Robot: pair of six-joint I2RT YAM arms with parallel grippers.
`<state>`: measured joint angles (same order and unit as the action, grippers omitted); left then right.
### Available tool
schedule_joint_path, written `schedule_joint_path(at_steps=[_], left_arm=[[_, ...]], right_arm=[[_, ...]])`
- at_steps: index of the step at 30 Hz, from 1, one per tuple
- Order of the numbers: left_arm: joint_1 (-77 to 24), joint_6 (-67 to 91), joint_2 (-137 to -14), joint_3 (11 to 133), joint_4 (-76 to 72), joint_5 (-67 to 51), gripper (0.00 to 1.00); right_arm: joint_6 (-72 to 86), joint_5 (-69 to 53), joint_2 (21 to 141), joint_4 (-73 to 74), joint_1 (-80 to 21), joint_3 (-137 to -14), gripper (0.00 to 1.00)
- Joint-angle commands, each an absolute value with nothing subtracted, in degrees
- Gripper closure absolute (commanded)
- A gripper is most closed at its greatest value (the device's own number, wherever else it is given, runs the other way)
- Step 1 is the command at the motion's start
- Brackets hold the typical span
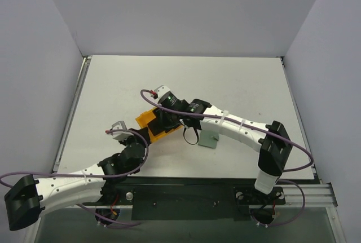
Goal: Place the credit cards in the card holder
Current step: Pick up the storage box at the center of the board.
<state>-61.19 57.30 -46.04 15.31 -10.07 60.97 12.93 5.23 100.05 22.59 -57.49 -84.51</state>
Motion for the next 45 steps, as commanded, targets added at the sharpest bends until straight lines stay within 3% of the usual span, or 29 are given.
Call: schedule_joint_path(at_steps=[1, 9, 19, 23, 25, 28, 36, 39, 43, 45], left_arm=[[-60.1, 54.9, -41.2, 14.1, -23.1, 60.1, 1.0], [-36.1, 61.3, -35.1, 11.0, -31.3, 23.7, 1.0], [-20.9, 73.6, -39.6, 9.3, -49.7, -3.0, 1.0], [-19.0, 72.5, -38.6, 11.9, -43.5, -4.1, 1.0], [-21.2, 68.0, -35.6, 16.6, -31.3, 1.9, 1.0], [-19.8, 65.0, -34.0, 17.6, -24.5, 3.0, 1.0], [-19.1, 63.2, -34.5, 17.7, -21.9, 4.5, 1.0], [-16.7, 63.6, -35.7, 19.1, -22.2, 0.0, 1.0], [-22.5, 56.9, -38.2, 20.0, -16.8, 11.1, 1.0], [-18.6, 56.6, -39.7, 23.5, -12.9, 4.5, 1.0]], right_arm=[[14.1, 12.4, 94.6, 19.5, -57.7, -84.2, 0.48], [18.4, 6.6, 75.0, 13.5, -53.3, -82.3, 0.46], [19.1, 4.2, 65.6, 13.1, -49.8, -78.3, 0.43], [20.0, 4.0, 64.8, 13.5, -48.8, -76.8, 0.43], [20.1, 4.0, 64.4, 13.7, -48.7, -76.3, 0.43], [20.5, 3.8, 64.5, 13.7, -48.3, -75.5, 0.43], [20.5, 3.3, 65.7, 13.8, -48.1, -75.4, 0.43], [20.7, 2.6, 66.4, 14.1, -47.9, -75.8, 0.43], [20.7, 3.1, 66.2, 14.2, -47.8, -74.8, 0.43], [20.9, 2.6, 66.6, 14.2, -47.8, -74.8, 0.43]])
